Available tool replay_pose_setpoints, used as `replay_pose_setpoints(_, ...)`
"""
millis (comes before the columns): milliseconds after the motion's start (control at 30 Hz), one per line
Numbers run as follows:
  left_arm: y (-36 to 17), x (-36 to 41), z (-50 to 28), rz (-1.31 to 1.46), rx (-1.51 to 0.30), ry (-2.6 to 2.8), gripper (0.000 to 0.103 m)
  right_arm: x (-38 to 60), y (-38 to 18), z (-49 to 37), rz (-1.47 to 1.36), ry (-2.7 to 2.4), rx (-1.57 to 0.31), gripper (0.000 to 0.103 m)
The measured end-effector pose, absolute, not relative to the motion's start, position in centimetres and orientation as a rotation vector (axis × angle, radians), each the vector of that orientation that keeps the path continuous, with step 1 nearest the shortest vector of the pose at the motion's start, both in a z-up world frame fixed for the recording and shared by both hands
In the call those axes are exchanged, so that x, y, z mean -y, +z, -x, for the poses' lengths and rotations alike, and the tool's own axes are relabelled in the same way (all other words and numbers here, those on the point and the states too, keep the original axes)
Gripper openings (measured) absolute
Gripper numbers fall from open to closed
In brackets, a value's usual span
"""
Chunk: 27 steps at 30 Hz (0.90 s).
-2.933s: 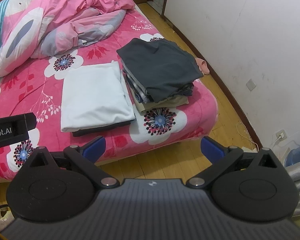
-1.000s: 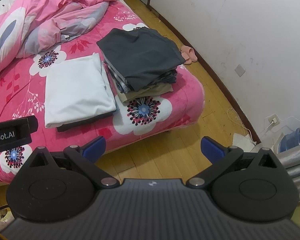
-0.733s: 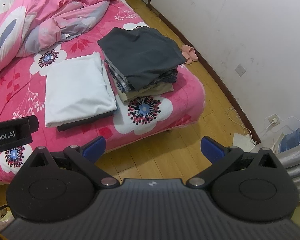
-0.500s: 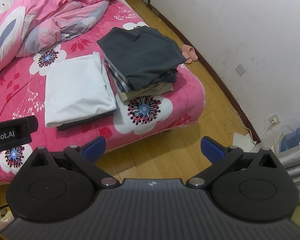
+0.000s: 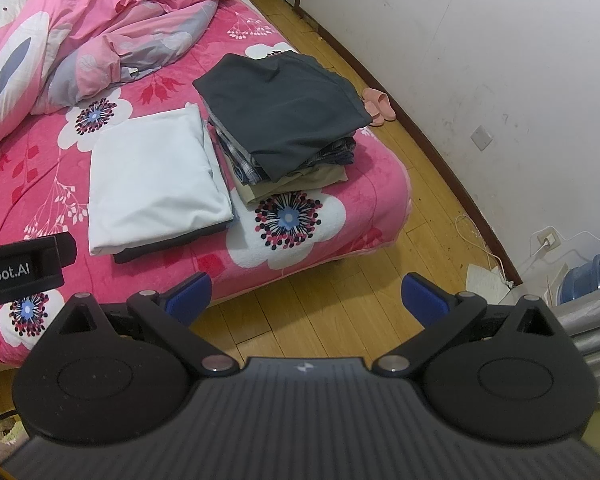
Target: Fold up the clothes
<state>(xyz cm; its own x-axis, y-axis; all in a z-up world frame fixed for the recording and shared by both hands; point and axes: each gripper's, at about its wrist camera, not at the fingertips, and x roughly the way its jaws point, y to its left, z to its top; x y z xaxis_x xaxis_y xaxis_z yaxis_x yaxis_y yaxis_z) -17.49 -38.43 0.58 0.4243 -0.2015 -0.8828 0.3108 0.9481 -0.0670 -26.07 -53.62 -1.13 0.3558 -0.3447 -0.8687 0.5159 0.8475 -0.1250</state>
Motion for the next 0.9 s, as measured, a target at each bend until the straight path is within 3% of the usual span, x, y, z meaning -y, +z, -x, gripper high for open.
replay_pose_setpoints(900,0.37,38.44,16.87,-0.111,-1.089,-0.315,0.103,53.34,-1.22,25.85,-0.182,-0.562,-1.072,0.102)
